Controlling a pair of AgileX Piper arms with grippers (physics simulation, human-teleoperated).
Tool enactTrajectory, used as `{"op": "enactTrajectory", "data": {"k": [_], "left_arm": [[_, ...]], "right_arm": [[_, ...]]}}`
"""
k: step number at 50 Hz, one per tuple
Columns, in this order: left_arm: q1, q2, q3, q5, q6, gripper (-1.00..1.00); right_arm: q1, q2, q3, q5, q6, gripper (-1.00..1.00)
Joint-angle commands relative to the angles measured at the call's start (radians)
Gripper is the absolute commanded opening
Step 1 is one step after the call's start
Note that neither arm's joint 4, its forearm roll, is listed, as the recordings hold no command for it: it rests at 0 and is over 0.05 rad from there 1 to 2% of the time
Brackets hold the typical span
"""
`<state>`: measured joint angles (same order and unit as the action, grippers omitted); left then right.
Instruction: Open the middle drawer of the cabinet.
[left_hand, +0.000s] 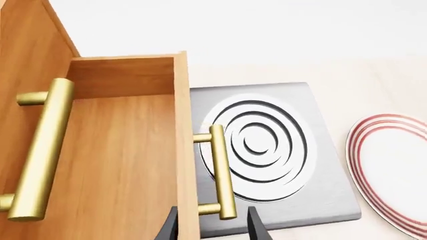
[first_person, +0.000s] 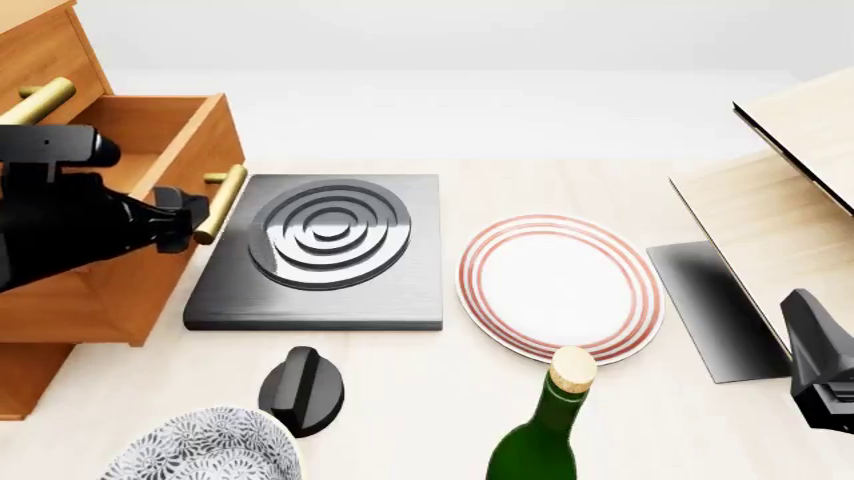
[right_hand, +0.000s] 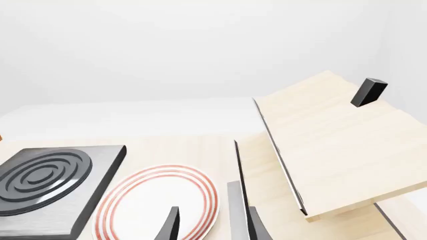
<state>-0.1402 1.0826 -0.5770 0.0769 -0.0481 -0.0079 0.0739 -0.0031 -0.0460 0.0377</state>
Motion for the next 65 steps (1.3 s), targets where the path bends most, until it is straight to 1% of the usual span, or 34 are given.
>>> {"op": "enactTrajectory", "data": {"k": [1,11,13,16,19,20,22,24,25,27,29,31,35,38,46,55,57,58,59,60,61,62,64,65], "left_arm": [[-0.071,0.042,-0.022,-0.009,0.006,1.00],[-0.119,0.030,-0.023,0.007,0.024,1.00],[-0.150,0.014,-0.024,0.013,0.024,1.00],[-0.166,0.004,-0.028,0.025,0.028,1.00],[-0.192,0.000,-0.045,0.038,0.008,1.00],[-0.216,-0.015,-0.057,0.040,-0.031,1.00],[-0.240,-0.031,-0.067,0.043,-0.048,1.00],[-0.272,-0.033,-0.080,0.045,-0.084,1.00],[-0.268,-0.041,-0.087,0.053,-0.087,1.00],[-0.304,-0.043,-0.103,0.054,-0.123,1.00],[-0.299,-0.075,-0.110,0.062,-0.111,1.00],[-0.325,-0.057,-0.126,0.063,-0.135,1.00],[-0.346,-0.046,-0.140,0.063,-0.149,1.00],[-0.367,-0.032,-0.146,0.057,-0.144,1.00],[-0.359,-0.007,-0.145,0.042,-0.130,1.00],[-0.329,-0.069,-0.140,0.079,-0.118,1.00],[-0.324,-0.107,-0.143,0.092,-0.109,1.00],[-0.310,-0.143,-0.141,0.097,-0.087,1.00],[-0.274,-0.209,-0.130,0.106,-0.082,1.00],[-0.251,-0.219,-0.123,0.113,-0.071,1.00],[-0.251,-0.219,-0.123,0.114,-0.071,1.00],[-0.230,-0.249,-0.105,0.112,-0.065,1.00],[-0.232,-0.257,-0.099,0.112,-0.064,1.00],[-0.198,-0.314,-0.084,0.118,-0.032,1.00]], "right_arm": [[0.000,0.000,0.000,0.000,0.000,1.00],[0.000,0.000,0.000,0.000,0.000,1.00],[0.000,0.000,0.000,0.000,0.000,1.00],[0.000,0.000,0.000,0.000,0.000,1.00],[0.000,0.000,0.000,0.000,0.000,1.00],[0.000,0.000,0.000,0.000,0.000,1.00],[0.000,0.000,0.000,0.000,0.000,1.00],[0.000,0.000,0.000,0.000,0.000,1.00],[0.000,0.000,0.000,0.000,0.000,1.00],[0.000,0.000,0.000,0.000,0.000,1.00],[0.000,0.000,0.000,0.000,0.000,1.00],[0.000,0.000,0.000,0.000,0.000,1.00],[0.000,0.000,0.000,0.000,0.000,1.00],[0.000,0.000,0.000,0.000,0.000,1.00],[0.000,0.000,0.000,0.000,0.000,1.00],[0.000,0.000,0.000,0.000,0.000,1.00],[0.000,0.000,0.000,0.000,0.000,1.00],[0.000,0.000,0.000,0.000,0.000,1.00],[0.000,0.000,0.000,0.000,0.000,1.00],[0.000,0.000,0.000,0.000,0.000,1.00],[0.000,0.000,0.000,0.000,0.000,1.00],[0.000,0.000,0.000,0.000,0.000,1.00],[0.000,0.000,0.000,0.000,0.000,1.00],[0.000,0.000,0.000,0.000,0.000,1.00]]}}
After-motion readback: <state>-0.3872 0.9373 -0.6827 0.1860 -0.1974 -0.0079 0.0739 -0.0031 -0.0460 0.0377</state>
